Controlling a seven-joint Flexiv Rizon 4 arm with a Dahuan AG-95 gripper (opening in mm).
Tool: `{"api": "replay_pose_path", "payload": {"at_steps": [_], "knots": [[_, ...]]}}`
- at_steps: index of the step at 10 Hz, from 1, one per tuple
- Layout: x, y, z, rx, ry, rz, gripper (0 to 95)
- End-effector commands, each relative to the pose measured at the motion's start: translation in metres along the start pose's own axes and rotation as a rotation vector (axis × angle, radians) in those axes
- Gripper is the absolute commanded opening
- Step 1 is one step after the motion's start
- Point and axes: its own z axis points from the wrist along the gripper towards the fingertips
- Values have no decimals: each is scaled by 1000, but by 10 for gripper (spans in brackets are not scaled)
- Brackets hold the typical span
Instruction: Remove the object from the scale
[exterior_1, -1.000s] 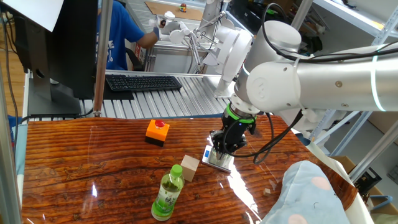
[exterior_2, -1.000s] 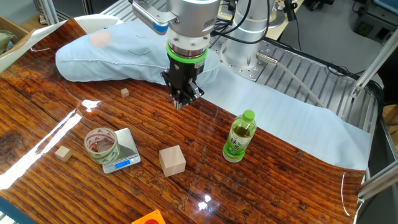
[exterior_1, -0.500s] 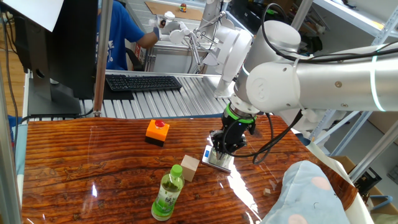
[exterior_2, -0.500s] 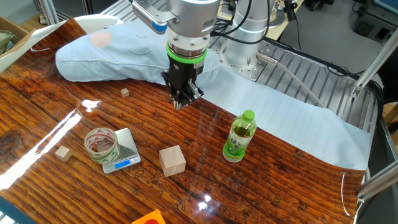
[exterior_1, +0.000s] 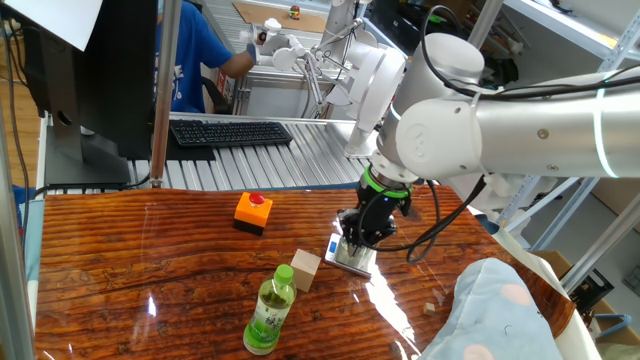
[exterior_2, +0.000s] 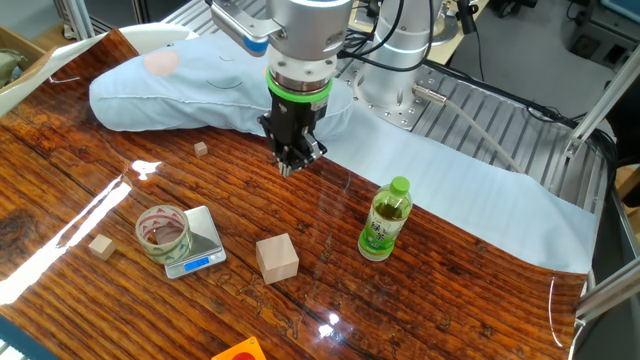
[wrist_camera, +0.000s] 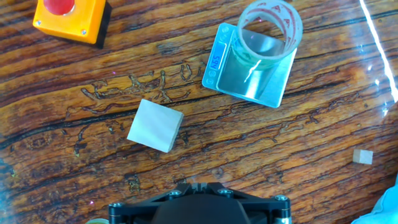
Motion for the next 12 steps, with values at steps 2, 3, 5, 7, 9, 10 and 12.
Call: {"api": "replay_pose_path", "payload": {"at_steps": [2, 3, 5, 7, 9, 10, 12], "knots": [[1, -2, -2, -17, 6, 21, 0], [0, -1, -1, -5, 3, 24, 0], [-20, -2, -3, 5, 5, 32, 0], [-47, -6, -5, 11, 4, 54, 0], [-73, -14, 0, 12, -1, 71, 0], [-88, -18, 1, 11, -1, 69, 0], [-116, -25, 1, 10, -1, 67, 0]]}}
